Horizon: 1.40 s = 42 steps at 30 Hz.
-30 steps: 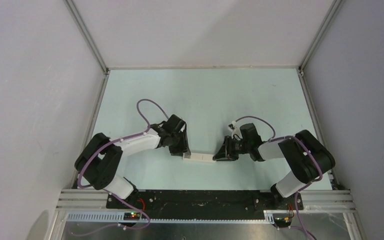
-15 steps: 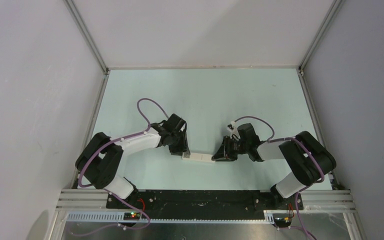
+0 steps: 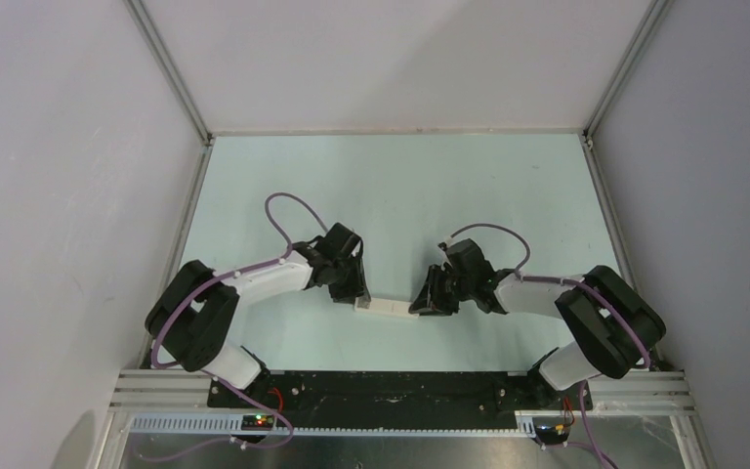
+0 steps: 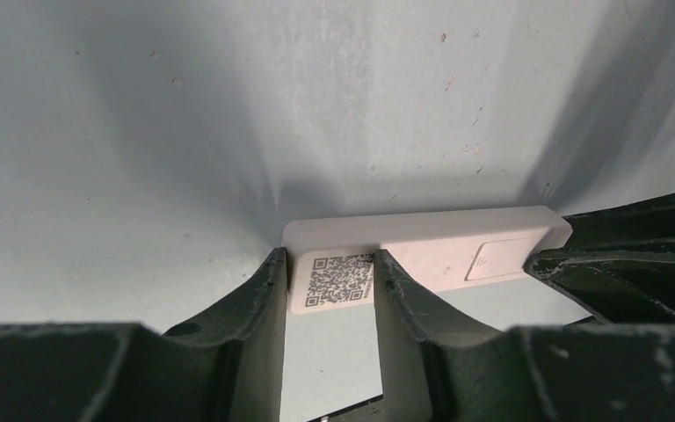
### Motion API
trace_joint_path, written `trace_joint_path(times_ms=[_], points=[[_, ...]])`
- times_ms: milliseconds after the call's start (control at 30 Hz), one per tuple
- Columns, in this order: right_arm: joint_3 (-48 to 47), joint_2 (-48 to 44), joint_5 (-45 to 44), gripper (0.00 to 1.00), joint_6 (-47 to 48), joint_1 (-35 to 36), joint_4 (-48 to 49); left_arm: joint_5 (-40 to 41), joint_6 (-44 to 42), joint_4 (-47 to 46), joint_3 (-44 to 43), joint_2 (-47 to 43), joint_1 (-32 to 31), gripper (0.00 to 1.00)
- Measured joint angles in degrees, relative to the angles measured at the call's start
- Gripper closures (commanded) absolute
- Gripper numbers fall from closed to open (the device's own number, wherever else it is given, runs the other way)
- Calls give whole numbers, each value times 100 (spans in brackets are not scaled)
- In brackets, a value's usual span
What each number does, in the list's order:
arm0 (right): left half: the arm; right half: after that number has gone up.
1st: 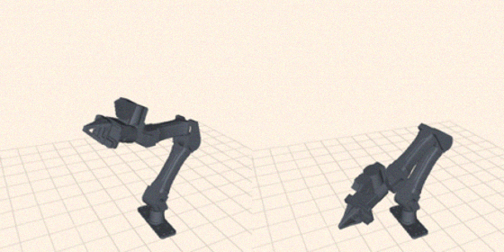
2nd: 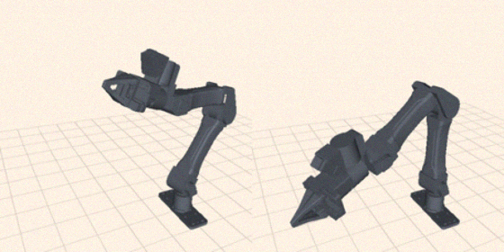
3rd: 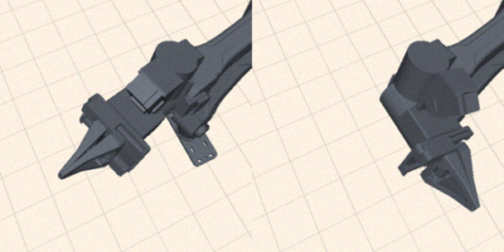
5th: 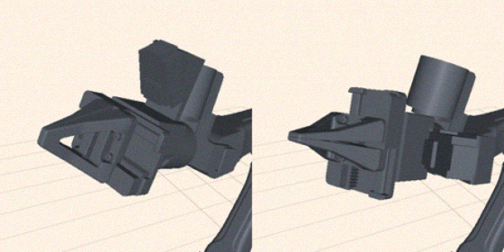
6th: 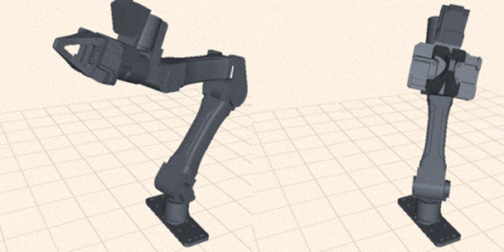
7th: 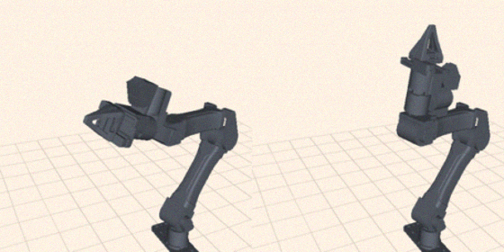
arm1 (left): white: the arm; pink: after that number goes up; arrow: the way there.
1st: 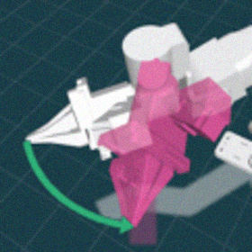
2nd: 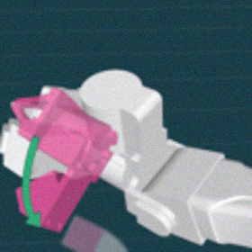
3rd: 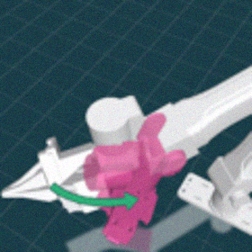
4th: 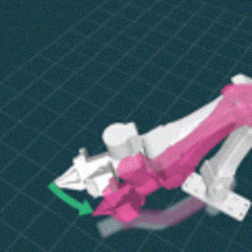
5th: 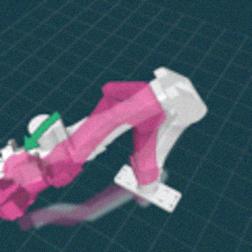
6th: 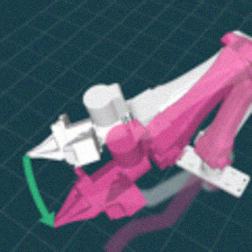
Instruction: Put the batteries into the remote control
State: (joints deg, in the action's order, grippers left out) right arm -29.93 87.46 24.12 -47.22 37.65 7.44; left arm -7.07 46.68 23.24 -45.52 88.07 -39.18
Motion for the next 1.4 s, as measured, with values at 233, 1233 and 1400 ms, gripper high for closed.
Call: trace_joint_path(times_ms=[233,1233,1400], points=[[-409,2,-555,68,-76,293,-752,7,42,-109,87,-26,0,64],[-1547,315,-2457,67,-435,1294,-2520,11,87,-308,234,-96,0,64],[-1751,402,-2756,68,-675,1438,-2817,13,101,-348,267,-122,0,64]])
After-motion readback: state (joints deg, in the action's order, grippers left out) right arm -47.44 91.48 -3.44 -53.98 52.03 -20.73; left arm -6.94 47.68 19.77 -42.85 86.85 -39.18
